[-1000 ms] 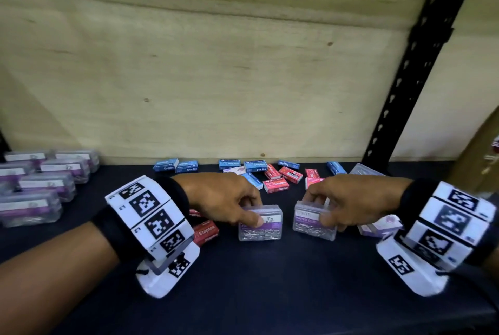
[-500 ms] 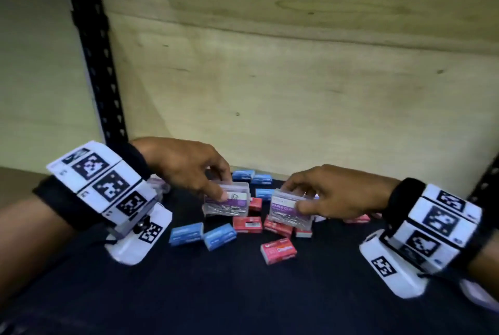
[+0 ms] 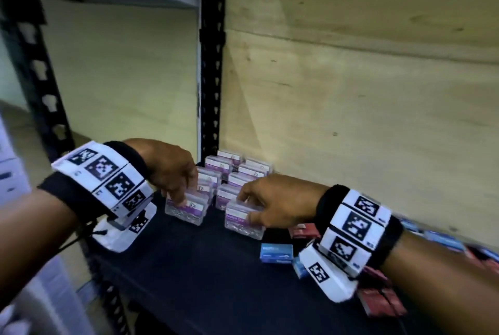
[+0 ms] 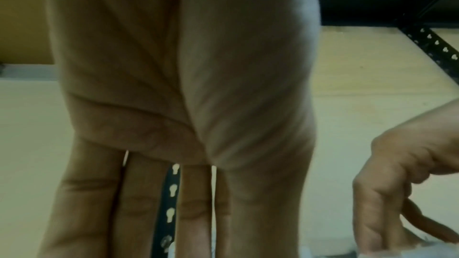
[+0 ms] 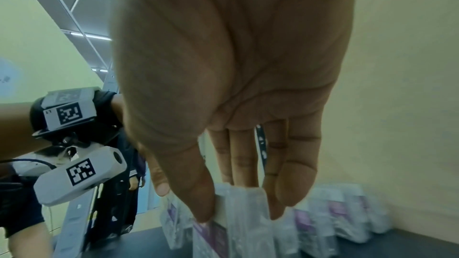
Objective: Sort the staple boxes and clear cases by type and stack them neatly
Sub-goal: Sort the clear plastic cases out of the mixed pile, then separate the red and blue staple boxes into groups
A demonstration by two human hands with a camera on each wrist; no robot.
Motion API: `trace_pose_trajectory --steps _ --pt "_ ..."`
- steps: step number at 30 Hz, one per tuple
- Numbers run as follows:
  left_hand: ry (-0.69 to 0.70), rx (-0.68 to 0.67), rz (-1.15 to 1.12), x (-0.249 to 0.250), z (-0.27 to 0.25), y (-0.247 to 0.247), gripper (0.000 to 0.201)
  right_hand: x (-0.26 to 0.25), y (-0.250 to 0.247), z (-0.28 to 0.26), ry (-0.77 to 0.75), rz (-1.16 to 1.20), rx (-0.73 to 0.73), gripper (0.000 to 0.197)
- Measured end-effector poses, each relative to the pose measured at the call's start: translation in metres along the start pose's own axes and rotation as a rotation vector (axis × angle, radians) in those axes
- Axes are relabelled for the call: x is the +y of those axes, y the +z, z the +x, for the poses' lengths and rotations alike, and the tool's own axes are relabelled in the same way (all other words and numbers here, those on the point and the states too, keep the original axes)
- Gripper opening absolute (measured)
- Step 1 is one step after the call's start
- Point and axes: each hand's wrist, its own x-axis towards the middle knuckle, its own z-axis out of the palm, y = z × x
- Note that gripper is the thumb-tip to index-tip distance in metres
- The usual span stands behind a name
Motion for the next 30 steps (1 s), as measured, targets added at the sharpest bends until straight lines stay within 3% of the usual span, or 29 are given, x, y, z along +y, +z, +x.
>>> trace_pose_trajectory --steps 8,17,25,30 --pt "-0.05 0.021 -0.034 -0.021 0.02 0.016 0.024 -0.024 0.007 0.038 0.013 -0.047 -0.056 0.039" --pt "-0.034 0.109 -0.077 -0.026 0.025 0.023 0.025 -0.023 0.011 0.05 0.025 -0.007 -0.01 0.05" --pt "-0.066 0.222 0.039 -0.012 0.012 0.008 0.036 -0.012 0.005 0.035 0.034 -0.003 0.067 0.05" --pt "0.043 0.29 0.033 0.027 0.006 -0.007 0.029 0.02 0.0 0.001 0.136 -0.001 0.083 0.045"
